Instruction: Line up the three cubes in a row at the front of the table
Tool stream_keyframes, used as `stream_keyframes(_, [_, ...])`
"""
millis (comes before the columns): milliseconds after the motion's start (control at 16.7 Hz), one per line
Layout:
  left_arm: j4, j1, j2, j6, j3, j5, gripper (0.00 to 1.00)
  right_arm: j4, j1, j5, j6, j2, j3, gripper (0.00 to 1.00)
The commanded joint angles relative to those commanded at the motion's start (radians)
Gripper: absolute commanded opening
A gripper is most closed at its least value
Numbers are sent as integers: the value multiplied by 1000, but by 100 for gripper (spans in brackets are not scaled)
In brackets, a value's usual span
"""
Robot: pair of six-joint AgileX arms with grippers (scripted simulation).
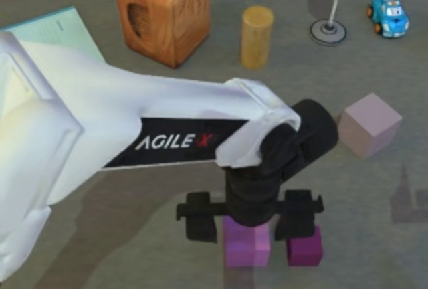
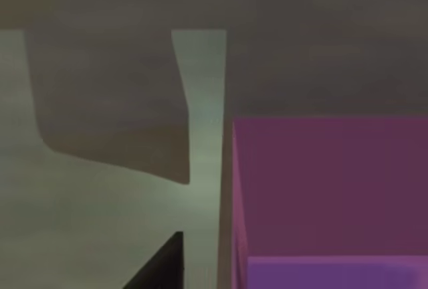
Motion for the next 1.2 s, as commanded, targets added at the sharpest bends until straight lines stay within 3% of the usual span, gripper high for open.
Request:
stream_keyframes(480, [-4,0,-1,0,3,0,100,0,0,0,0,0,0,100])
stream_keyframes(900, [-222,13,-68,-6,145,-1,100,0,0,0,0,0,0,100])
stream_keyframes(1200, [-247,11,-80,-5,165,-1,100,0,0,0,0,0,0,100])
